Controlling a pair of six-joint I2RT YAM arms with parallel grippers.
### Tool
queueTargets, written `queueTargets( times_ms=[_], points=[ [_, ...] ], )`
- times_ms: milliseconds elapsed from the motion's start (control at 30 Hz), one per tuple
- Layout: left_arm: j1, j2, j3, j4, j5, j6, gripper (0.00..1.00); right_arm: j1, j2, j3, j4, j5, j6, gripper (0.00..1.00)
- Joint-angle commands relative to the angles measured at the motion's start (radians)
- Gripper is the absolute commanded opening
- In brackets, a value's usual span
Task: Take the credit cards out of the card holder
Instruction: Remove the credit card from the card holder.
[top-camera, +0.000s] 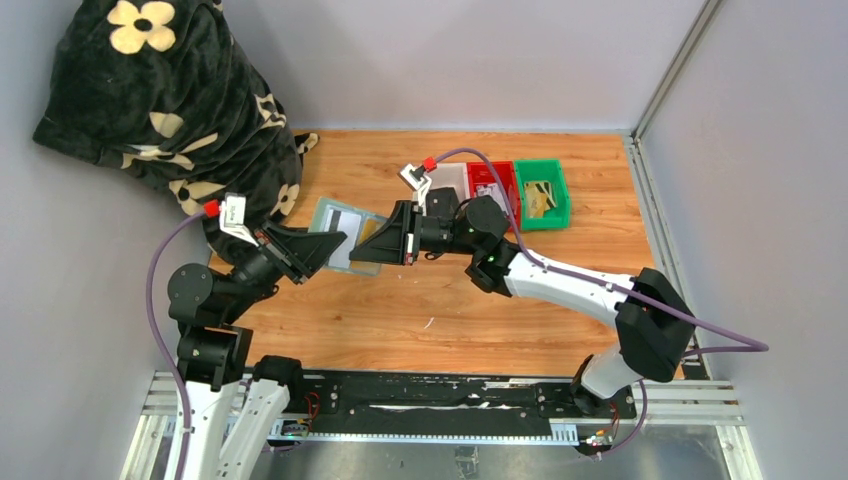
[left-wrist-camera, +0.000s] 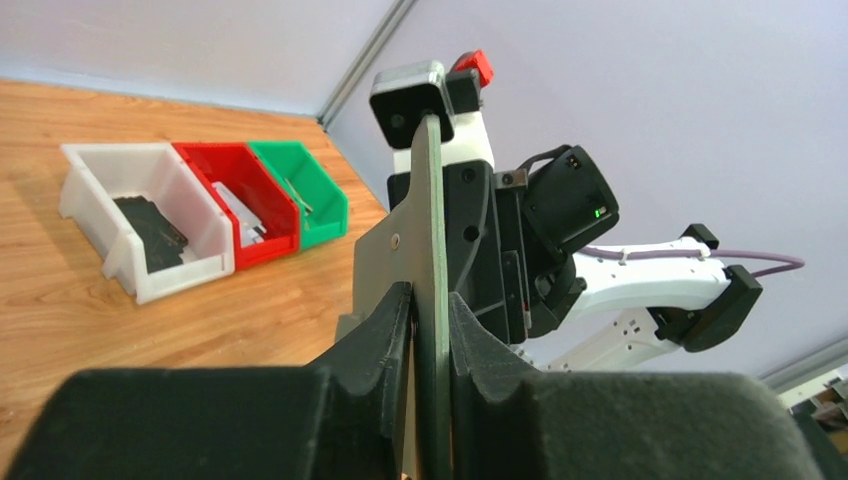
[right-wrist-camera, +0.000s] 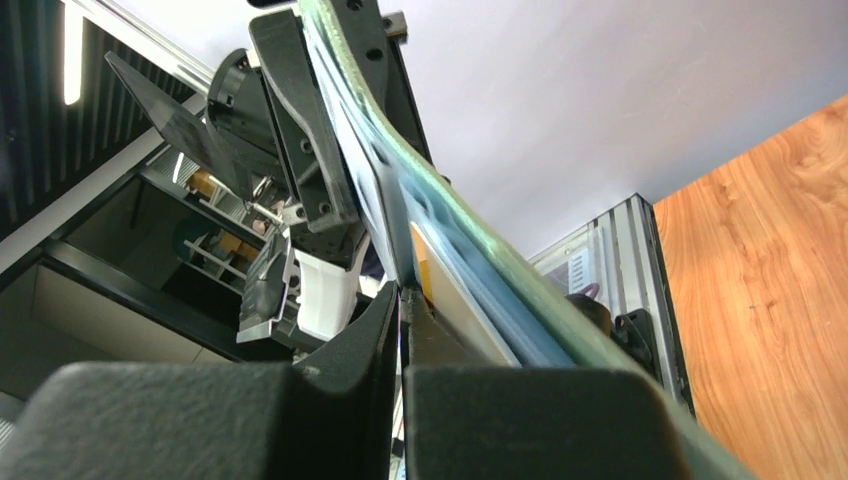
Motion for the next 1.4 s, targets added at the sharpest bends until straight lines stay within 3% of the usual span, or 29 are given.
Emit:
queueTargets(
  times_ms=[0, 167, 600, 767, 1033, 1200, 1367],
  points=[
    [-0.003, -0.003, -0.022, -0.041, 0.058, -0.002, 0.22, 0.02, -0.041, 0.016, 0.086, 0.056, -0.017, 0.0],
    [-0.003, 0.002, -0.009, -0.038, 0.069, -0.017, 0.27, -0.005, -0.072, -0.046, 0.111, 0.067, -0.003, 0.0],
    [-0.003, 0.005, 0.012, -0.009, 0.082, -0.066, 0.25, -0.011, -0.111, -0.111, 0.051, 0.047, -0.041, 0.0],
    [-0.003, 0.005, 0.019, -0.01, 0.08, -0.066, 0.19, -0.011, -0.135, -0.134, 0.023, 0.036, -0.061, 0.0],
    [-0.003, 0.005, 0.019, -0.011, 0.076, -0.07, 0.16, -0.011, -0.156, -0.161, 0.007, 0.03, -0.074, 0.0],
    [-0.002, 0.002, 0.023, -0.025, 0.058, -0.061, 0.02, -0.009, -0.146, -0.157, 0.024, 0.015, -0.061, 0.01],
    [-0.003, 0.002, 0.027, -0.029, 0.061, -0.064, 0.0, -0.011, -0.145, -0.173, 0.087, 0.063, -0.021, 0.34]
  ],
)
